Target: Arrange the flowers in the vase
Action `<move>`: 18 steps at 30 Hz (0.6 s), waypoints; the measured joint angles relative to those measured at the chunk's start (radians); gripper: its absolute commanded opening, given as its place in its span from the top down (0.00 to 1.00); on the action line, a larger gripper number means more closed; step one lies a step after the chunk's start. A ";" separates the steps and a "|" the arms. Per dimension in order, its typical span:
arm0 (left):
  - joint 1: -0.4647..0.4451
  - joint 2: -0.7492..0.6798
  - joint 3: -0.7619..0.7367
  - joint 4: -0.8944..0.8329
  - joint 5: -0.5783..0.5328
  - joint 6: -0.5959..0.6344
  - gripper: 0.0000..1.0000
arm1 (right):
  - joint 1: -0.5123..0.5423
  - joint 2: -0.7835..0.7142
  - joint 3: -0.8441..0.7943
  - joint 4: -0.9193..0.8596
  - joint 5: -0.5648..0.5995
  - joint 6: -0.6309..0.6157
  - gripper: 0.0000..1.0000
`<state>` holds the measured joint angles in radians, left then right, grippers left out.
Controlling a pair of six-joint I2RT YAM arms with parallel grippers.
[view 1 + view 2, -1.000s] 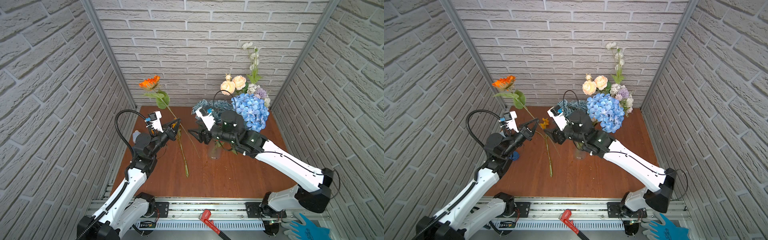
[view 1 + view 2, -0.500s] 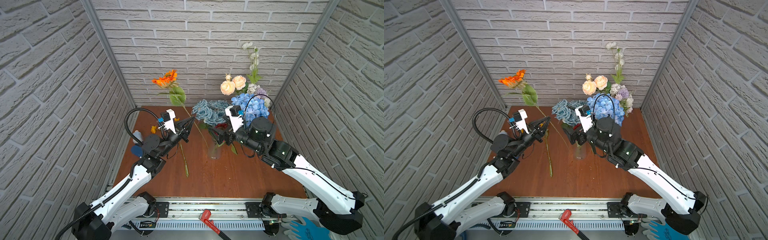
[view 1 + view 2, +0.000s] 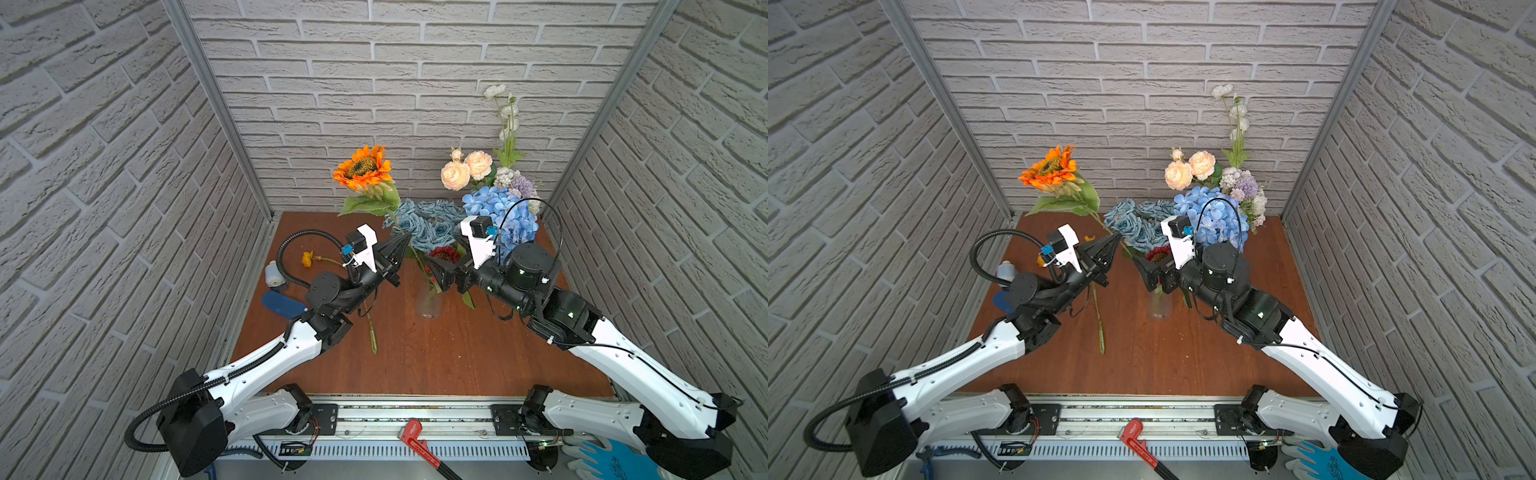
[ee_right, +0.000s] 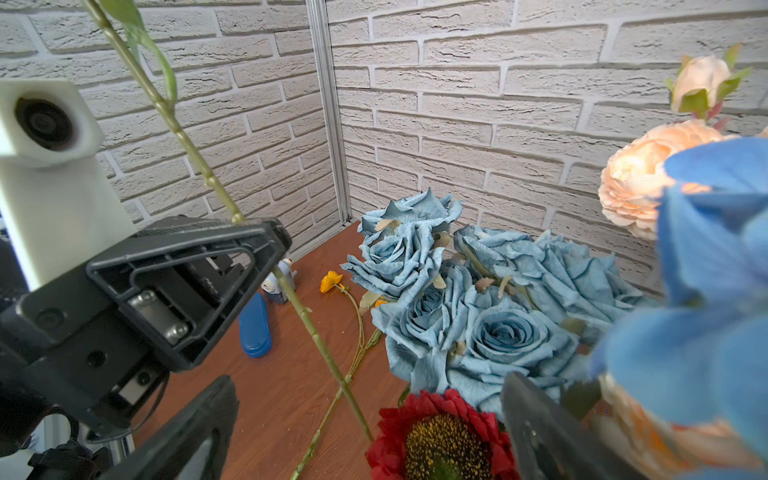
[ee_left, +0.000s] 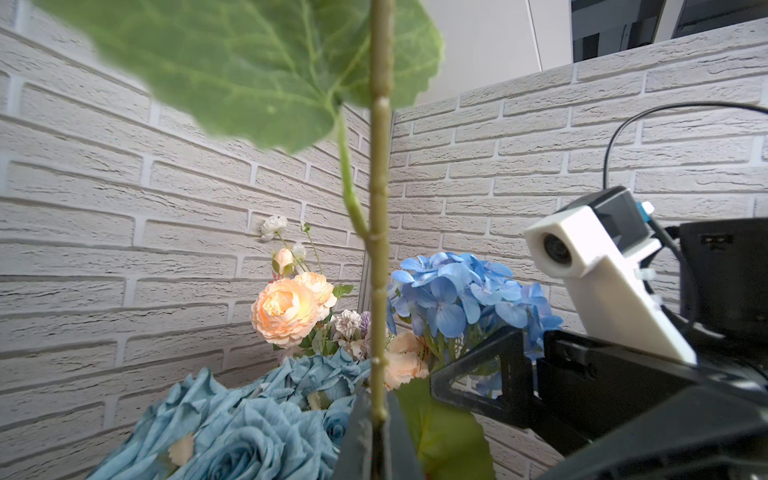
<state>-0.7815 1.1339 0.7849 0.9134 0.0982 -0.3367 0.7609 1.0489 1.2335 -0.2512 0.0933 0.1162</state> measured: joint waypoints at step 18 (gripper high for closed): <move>-0.014 0.078 0.044 0.073 -0.031 0.097 1.00 | -0.006 -0.001 -0.027 0.017 0.000 0.000 0.00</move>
<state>-0.7952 1.2121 0.8288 0.9863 0.0673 -0.2401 0.7544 1.0477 1.2060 -0.2340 0.0929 0.1158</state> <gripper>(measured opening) 0.066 0.998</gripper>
